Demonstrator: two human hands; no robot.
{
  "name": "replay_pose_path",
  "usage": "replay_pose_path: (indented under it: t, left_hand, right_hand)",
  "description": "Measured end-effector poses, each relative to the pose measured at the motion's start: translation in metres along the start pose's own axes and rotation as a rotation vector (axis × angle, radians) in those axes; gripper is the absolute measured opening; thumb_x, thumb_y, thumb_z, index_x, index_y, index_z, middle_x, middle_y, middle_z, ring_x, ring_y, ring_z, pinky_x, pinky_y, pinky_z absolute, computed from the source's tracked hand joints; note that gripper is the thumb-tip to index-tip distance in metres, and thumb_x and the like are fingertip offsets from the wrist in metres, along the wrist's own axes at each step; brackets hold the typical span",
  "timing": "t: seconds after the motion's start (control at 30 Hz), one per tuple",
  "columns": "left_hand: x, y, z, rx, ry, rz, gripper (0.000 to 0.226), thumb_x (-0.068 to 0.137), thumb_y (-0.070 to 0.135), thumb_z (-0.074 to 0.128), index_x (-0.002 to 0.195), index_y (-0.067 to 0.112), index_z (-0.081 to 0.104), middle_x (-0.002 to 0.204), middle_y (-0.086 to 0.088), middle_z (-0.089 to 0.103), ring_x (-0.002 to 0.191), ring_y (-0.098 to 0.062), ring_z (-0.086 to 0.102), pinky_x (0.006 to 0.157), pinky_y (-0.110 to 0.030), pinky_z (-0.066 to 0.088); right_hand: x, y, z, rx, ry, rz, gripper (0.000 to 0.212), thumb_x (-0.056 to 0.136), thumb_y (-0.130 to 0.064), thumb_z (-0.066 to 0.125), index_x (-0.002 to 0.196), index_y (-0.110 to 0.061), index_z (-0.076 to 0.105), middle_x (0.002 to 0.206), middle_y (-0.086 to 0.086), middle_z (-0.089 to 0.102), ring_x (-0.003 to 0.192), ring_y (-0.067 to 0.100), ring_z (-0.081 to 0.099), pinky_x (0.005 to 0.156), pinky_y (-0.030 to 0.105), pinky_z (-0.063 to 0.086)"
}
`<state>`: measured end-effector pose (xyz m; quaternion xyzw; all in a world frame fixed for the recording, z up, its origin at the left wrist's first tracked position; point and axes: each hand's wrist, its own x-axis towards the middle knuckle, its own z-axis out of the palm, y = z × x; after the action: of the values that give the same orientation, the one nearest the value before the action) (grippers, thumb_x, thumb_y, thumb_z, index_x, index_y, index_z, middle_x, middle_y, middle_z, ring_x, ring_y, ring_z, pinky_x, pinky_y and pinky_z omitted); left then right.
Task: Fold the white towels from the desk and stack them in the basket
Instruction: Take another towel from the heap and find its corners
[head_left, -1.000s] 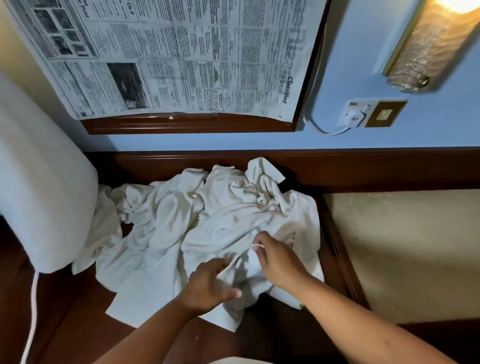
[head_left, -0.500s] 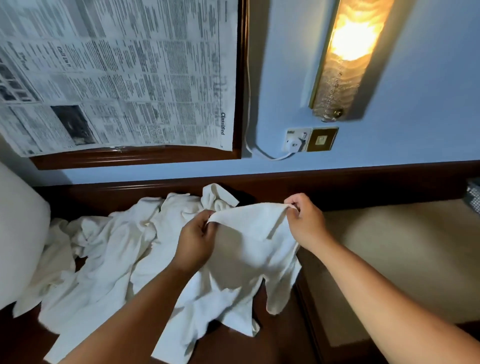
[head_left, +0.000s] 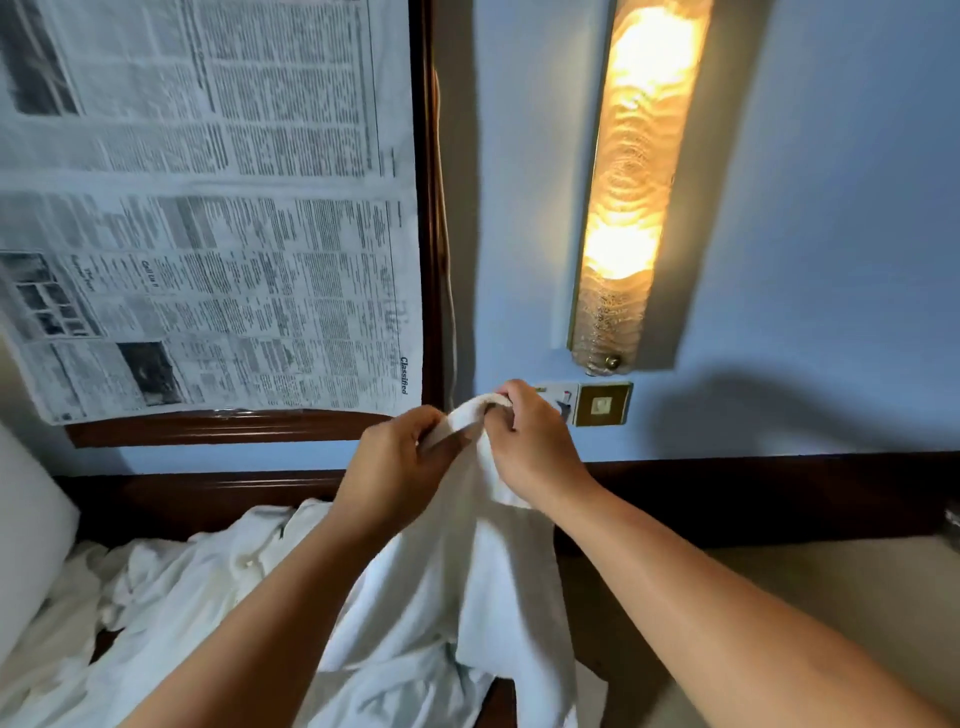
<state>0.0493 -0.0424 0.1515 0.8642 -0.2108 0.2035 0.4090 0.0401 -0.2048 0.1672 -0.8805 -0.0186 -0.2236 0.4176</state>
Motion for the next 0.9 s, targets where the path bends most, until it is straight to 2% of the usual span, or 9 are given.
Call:
replay_pose_path:
  t: [0.1, 0.2, 0.27, 0.37, 0.5, 0.6, 0.7, 0.8, 0.9]
  left_hand:
    - [-0.028, -0.034, 0.015, 0.026, -0.201, -0.115, 0.023, 0.093, 0.036, 0.068, 0.072, 0.036, 0.057, 0.066, 0.022, 0.064, 0.064, 0.002, 0.06, 0.055, -0.014, 0.039]
    - [-0.058, -0.099, 0.023, 0.161, -0.325, -0.338, 0.019, 0.1, 0.034, 0.058, 0.085, 0.025, 0.066, 0.078, 0.007, 0.068, 0.072, -0.012, 0.062, 0.055, -0.014, 0.039]
    - [-0.065, -0.136, 0.009, 0.169, -0.254, -0.504, 0.02, 0.102, 0.025, 0.053, 0.085, 0.022, 0.063, 0.08, 0.003, 0.064, 0.08, -0.021, 0.062, 0.057, -0.017, 0.037]
    - [-0.041, -0.154, -0.028, 0.095, 0.019, -0.603, 0.02, 0.097, 0.007, 0.051, 0.088, 0.017, 0.066, 0.084, -0.003, 0.067, 0.088, -0.031, 0.065, 0.069, -0.033, 0.046]
    - [0.042, -0.088, -0.082, 0.137, 0.084, -0.237, 0.014, 0.091, 0.008, 0.054, 0.09, 0.016, 0.066, 0.077, 0.0, 0.064, 0.077, -0.024, 0.06, 0.063, -0.032, 0.041]
    - [0.089, -0.02, -0.11, 0.168, 0.106, 0.086, 0.013, 0.089, 0.013, 0.054, 0.085, 0.016, 0.066, 0.068, 0.003, 0.061, 0.065, -0.017, 0.057, 0.053, -0.026, 0.038]
    - [0.113, 0.011, -0.122, 0.224, 0.094, 0.304, 0.012, 0.087, 0.013, 0.056, 0.084, 0.017, 0.067, 0.066, 0.002, 0.061, 0.065, -0.02, 0.058, 0.052, -0.023, 0.036]
    - [0.111, -0.007, -0.117, 0.227, 0.118, 0.359, 0.017, 0.089, 0.031, 0.069, 0.091, 0.015, 0.063, 0.071, -0.003, 0.065, 0.065, -0.025, 0.059, 0.055, -0.036, 0.04]
    - [0.082, -0.039, -0.072, 0.146, -0.089, 0.391, 0.031, 0.096, 0.047, 0.06, 0.083, 0.022, 0.05, 0.07, -0.002, 0.063, 0.059, -0.02, 0.053, 0.052, -0.035, 0.029]
  right_hand:
    - [0.031, -0.025, -0.016, 0.102, 0.123, 0.059, 0.016, 0.103, -0.021, 0.039, 0.095, -0.017, 0.051, 0.083, -0.005, 0.052, 0.08, 0.016, 0.048, 0.059, 0.029, 0.032]
    - [0.061, -0.043, -0.049, 0.206, 0.34, 0.116, 0.015, 0.101, -0.021, 0.04, 0.097, -0.017, 0.054, 0.078, -0.008, 0.05, 0.08, 0.02, 0.05, 0.057, 0.032, 0.028]
    - [0.073, -0.045, -0.069, 0.293, 0.456, 0.141, 0.012, 0.098, -0.021, 0.045, 0.097, -0.018, 0.057, 0.078, -0.006, 0.055, 0.078, 0.023, 0.055, 0.053, 0.026, 0.035]
    - [0.077, -0.039, -0.076, 0.213, 0.362, 0.128, 0.012, 0.087, -0.027, 0.059, 0.098, -0.022, 0.063, 0.081, -0.007, 0.061, 0.083, 0.021, 0.061, 0.056, 0.02, 0.043]
    - [0.061, -0.059, -0.038, 0.03, -0.135, 0.0, 0.043, 0.085, -0.042, 0.073, 0.124, -0.03, 0.06, 0.082, -0.013, 0.059, 0.087, 0.015, 0.06, 0.066, 0.02, 0.044]
    - [0.048, -0.077, 0.005, -0.11, -0.387, -0.083, 0.083, 0.068, -0.072, 0.074, 0.14, -0.045, 0.044, 0.108, -0.024, 0.064, 0.106, 0.001, 0.06, 0.091, 0.026, 0.05]
    - [0.058, -0.085, 0.025, -0.105, -0.213, -0.088, 0.027, 0.084, -0.055, 0.07, 0.092, -0.031, 0.062, 0.083, -0.013, 0.069, 0.083, 0.011, 0.066, 0.073, 0.028, 0.05]
    - [0.064, -0.089, 0.007, -0.105, 0.155, -0.111, 0.032, 0.096, -0.033, 0.057, 0.073, -0.011, 0.056, 0.061, 0.002, 0.052, 0.063, 0.024, 0.051, 0.056, 0.032, 0.036]
    - [0.06, -0.088, -0.03, -0.026, 0.389, -0.041, 0.027, 0.094, -0.019, 0.05, 0.071, -0.005, 0.048, 0.06, 0.003, 0.042, 0.059, 0.02, 0.038, 0.054, 0.034, 0.027]
